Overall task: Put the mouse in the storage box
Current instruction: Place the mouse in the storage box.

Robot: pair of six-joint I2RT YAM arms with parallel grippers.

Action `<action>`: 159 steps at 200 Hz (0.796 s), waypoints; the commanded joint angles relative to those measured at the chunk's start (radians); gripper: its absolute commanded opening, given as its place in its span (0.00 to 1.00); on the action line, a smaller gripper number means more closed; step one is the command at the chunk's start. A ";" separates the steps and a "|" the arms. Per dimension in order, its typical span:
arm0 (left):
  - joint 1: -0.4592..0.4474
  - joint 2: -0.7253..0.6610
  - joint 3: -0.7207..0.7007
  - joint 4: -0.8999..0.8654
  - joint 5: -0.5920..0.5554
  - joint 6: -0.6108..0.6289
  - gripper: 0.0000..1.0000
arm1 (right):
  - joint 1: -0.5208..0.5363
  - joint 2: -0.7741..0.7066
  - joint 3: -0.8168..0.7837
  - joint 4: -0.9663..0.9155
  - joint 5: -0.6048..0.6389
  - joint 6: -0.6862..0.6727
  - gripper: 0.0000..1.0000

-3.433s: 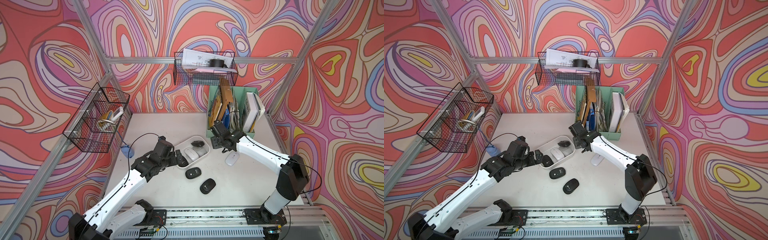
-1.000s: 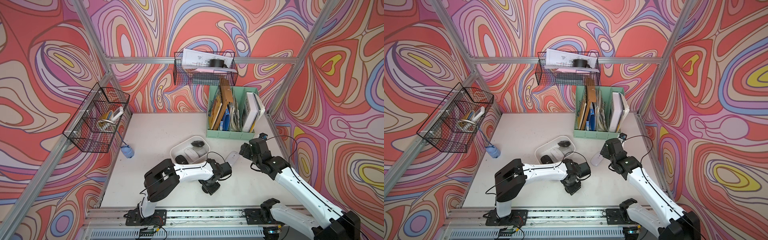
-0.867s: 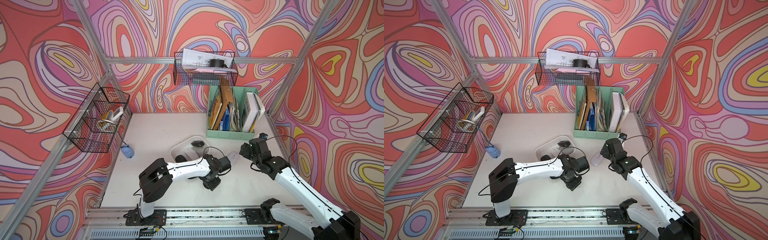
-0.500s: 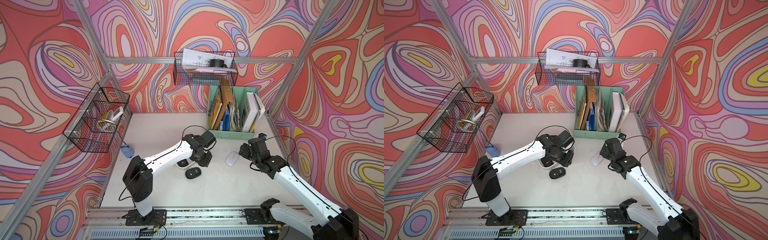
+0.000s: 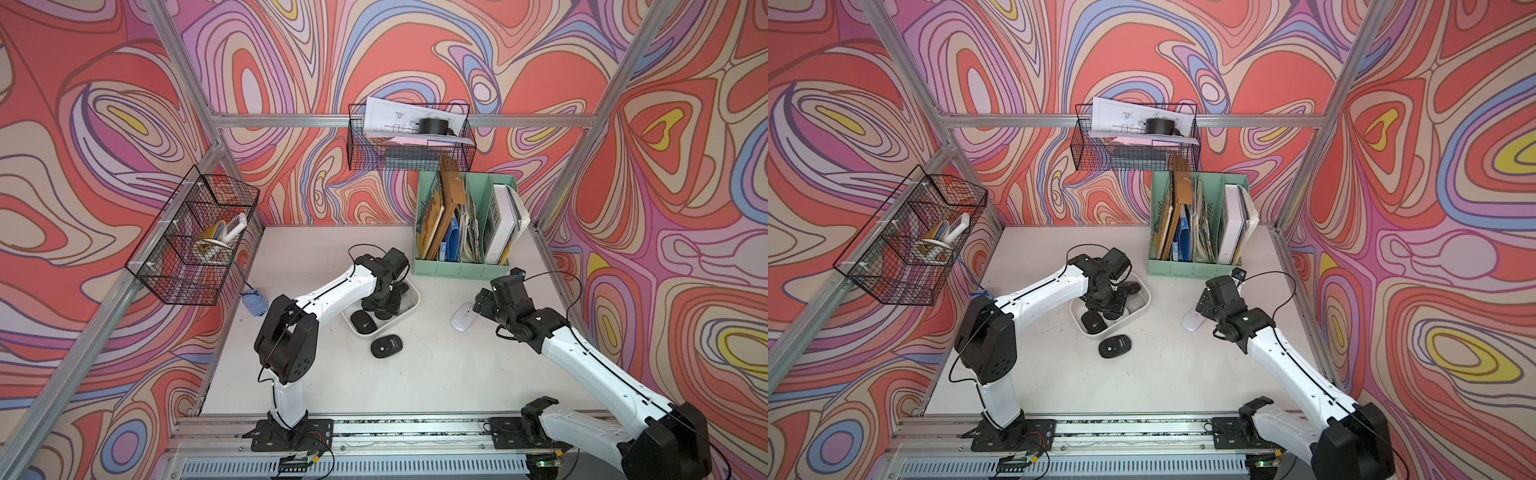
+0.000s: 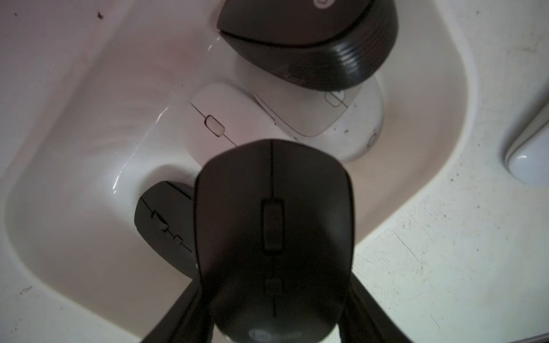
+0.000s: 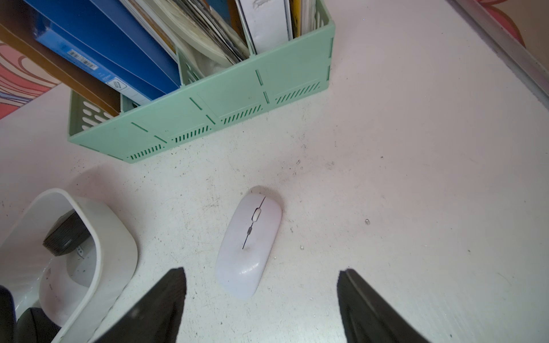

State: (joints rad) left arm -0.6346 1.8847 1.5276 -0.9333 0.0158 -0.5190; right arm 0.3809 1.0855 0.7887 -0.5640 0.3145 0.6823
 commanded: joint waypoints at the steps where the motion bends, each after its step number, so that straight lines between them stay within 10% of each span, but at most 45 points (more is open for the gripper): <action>1: 0.018 0.034 0.029 0.021 0.005 -0.034 0.48 | -0.004 0.004 -0.015 0.017 -0.004 -0.002 0.82; 159: 0.049 0.144 0.092 0.032 0.065 -0.068 0.70 | -0.004 0.037 0.003 0.023 -0.027 -0.006 0.82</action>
State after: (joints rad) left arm -0.5938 2.0247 1.6043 -0.9127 0.0532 -0.5808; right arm 0.3809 1.1160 0.7841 -0.5522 0.2924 0.6777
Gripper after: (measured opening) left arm 0.654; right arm 0.818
